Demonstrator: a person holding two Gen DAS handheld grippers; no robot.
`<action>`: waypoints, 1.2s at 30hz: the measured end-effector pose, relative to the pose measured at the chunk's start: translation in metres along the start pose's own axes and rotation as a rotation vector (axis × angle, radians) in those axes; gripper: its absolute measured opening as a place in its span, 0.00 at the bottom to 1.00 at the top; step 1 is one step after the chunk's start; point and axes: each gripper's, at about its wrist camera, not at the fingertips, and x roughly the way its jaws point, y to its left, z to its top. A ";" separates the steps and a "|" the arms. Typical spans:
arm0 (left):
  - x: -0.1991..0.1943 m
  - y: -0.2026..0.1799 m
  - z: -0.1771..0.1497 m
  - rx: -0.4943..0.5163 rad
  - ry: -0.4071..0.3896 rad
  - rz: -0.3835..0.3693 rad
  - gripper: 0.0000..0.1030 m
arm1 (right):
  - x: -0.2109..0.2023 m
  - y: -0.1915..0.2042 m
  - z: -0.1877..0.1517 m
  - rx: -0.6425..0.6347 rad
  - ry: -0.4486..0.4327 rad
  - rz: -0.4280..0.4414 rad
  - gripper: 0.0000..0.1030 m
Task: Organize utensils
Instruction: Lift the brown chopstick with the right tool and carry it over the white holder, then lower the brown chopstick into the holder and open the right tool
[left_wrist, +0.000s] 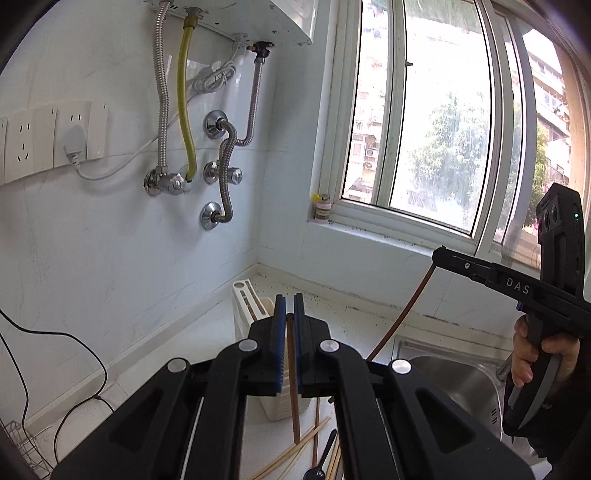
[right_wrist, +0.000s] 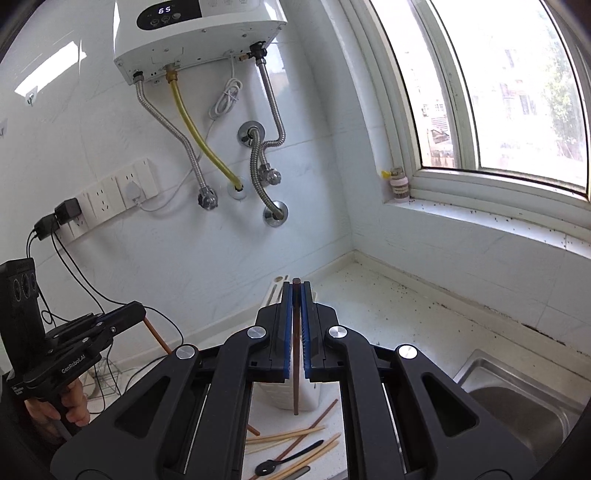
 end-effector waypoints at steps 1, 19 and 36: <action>0.000 0.003 0.007 -0.010 -0.008 -0.014 0.04 | -0.001 0.002 0.008 -0.008 -0.009 0.007 0.04; 0.021 0.011 0.099 -0.045 -0.143 0.018 0.04 | 0.026 0.028 0.084 -0.055 -0.047 0.038 0.04; 0.062 0.025 0.031 0.040 -0.008 0.010 0.04 | 0.119 0.039 0.020 -0.145 0.180 -0.001 0.04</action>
